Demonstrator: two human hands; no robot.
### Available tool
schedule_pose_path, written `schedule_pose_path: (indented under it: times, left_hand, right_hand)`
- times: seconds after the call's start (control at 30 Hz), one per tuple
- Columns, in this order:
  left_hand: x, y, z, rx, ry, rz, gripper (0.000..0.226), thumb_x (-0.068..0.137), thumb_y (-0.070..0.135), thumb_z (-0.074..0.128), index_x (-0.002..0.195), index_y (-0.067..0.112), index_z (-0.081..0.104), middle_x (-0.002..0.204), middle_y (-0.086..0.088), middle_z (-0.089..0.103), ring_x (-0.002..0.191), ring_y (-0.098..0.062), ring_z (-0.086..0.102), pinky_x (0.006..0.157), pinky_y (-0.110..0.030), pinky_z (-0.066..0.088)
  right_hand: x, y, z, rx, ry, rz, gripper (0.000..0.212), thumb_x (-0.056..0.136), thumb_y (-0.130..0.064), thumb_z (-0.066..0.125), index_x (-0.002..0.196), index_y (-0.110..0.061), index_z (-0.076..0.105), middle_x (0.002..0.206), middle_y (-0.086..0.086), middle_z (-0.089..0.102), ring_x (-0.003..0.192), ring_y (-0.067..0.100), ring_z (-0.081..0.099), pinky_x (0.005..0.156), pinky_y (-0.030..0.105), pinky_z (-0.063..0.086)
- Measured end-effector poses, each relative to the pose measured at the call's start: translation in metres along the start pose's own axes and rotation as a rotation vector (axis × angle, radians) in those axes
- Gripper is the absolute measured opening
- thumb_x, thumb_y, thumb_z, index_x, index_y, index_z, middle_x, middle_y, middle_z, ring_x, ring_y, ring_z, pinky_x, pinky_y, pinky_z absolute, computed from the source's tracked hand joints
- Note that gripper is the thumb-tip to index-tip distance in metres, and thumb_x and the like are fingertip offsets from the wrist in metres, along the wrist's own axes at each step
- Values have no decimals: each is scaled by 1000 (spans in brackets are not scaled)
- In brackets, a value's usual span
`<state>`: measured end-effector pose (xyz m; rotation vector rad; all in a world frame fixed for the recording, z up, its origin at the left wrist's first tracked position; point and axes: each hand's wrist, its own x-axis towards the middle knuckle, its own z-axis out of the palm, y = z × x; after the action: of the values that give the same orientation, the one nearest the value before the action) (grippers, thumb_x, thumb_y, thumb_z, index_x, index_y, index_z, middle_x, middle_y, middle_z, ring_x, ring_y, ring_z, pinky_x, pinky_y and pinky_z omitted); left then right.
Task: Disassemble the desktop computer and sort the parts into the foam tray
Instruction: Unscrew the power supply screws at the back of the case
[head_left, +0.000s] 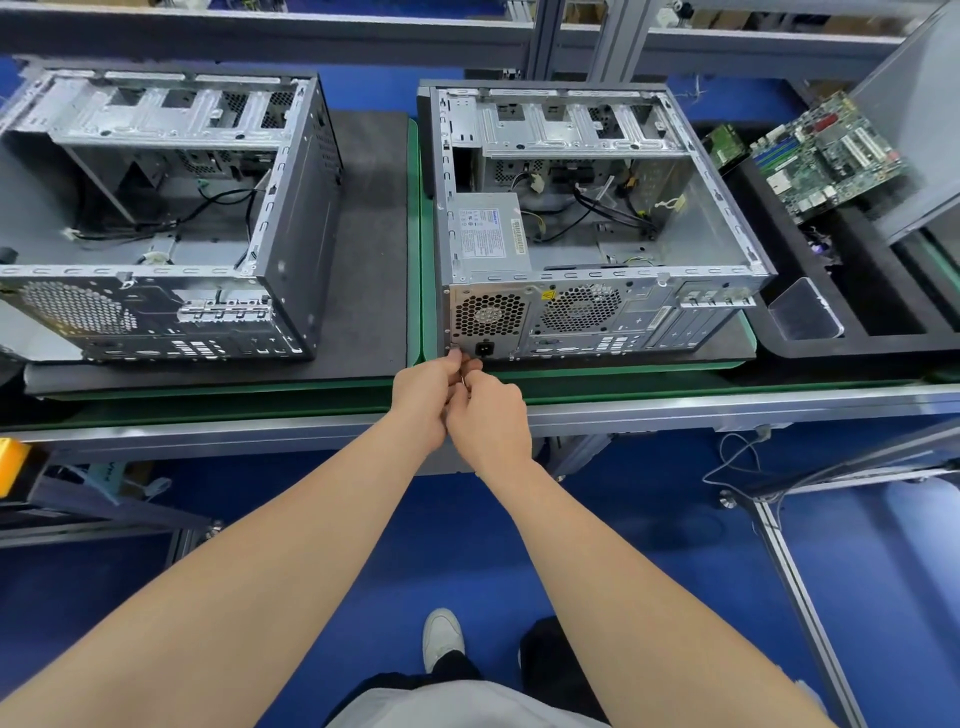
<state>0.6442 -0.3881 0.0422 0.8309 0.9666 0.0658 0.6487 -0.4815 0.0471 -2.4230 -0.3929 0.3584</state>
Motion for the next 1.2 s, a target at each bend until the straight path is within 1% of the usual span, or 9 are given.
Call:
schedule_pose_path:
  times: [0.13, 0.23, 0.4, 0.47, 0.63, 0.8, 0.97, 1.1, 1.2]
  left_hand:
    - [-1, -7, 0, 44, 43, 97, 14, 97, 17, 69, 108, 12, 76, 96, -4, 80, 101, -24, 74, 93, -41, 59]
    - [-2, -9, 0, 97, 72, 152, 12, 99, 19, 66, 105, 16, 76, 101, -5, 79, 102, -25, 73, 93, -44, 59]
    - [-6, -14, 3, 97, 58, 171, 13, 99, 19, 65, 105, 14, 75, 96, -4, 79, 101, -25, 73, 90, -41, 60]
    - [-9, -17, 6, 117, 38, 182, 13, 100, 19, 64, 105, 13, 75, 93, -3, 80, 102, -24, 74, 91, -41, 60]
    - [-16, -27, 25, 277, -12, 287, 15, 100, 26, 63, 105, 18, 74, 92, 2, 80, 99, -19, 73, 98, -47, 57]
    - [-29, -41, 70, 486, -80, 447, 13, 99, 34, 61, 97, 29, 72, 85, 14, 78, 89, -5, 72, 93, -42, 57]
    - [-46, -61, 136, 622, -204, 548, 14, 99, 38, 59, 90, 35, 70, 79, 20, 76, 77, 8, 69, 76, -26, 52]
    - [-54, -82, 201, 689, -350, 558, 16, 99, 39, 58, 91, 33, 70, 78, 18, 76, 78, 6, 70, 77, -26, 54]
    - [-53, -98, 254, 712, -419, 548, 19, 100, 37, 57, 90, 29, 70, 76, 16, 76, 78, 4, 71, 83, -29, 56]
  right_hand:
    - [-2, 1, 2, 64, -6, 24, 26, 108, -28, 46, 105, -11, 66, 96, 15, 69, 89, 35, 67, 75, 46, 58]
    - [-4, 4, 3, 88, 6, 16, 24, 108, -27, 48, 95, -12, 63, 90, 13, 69, 82, 32, 66, 63, 37, 47]
    - [-8, 8, 3, 146, 1, 37, 24, 107, -25, 48, 87, -16, 56, 82, 11, 66, 76, 30, 64, 58, 33, 39]
    - [-11, 12, 3, 167, -4, 45, 25, 108, -26, 47, 90, -14, 57, 81, 10, 66, 76, 29, 65, 57, 34, 42]
    - [-16, 26, -7, 201, 35, 71, 19, 108, -28, 46, 106, -16, 60, 88, 10, 70, 81, 32, 67, 68, 46, 57]
    - [-19, 53, -39, 177, 147, 74, 17, 104, -23, 51, 117, -20, 61, 88, 5, 72, 79, 28, 68, 67, 49, 58]
    - [-14, 96, -83, 174, 296, 151, 17, 104, -23, 53, 119, -23, 61, 82, 0, 71, 72, 24, 66, 56, 42, 53]
    - [-5, 143, -119, 191, 416, 227, 16, 101, -18, 54, 116, -23, 58, 73, -7, 63, 67, 19, 61, 48, 31, 35]
    - [8, 180, -150, 216, 487, 271, 18, 98, -15, 57, 114, -23, 57, 71, -10, 62, 65, 15, 59, 50, 31, 38]
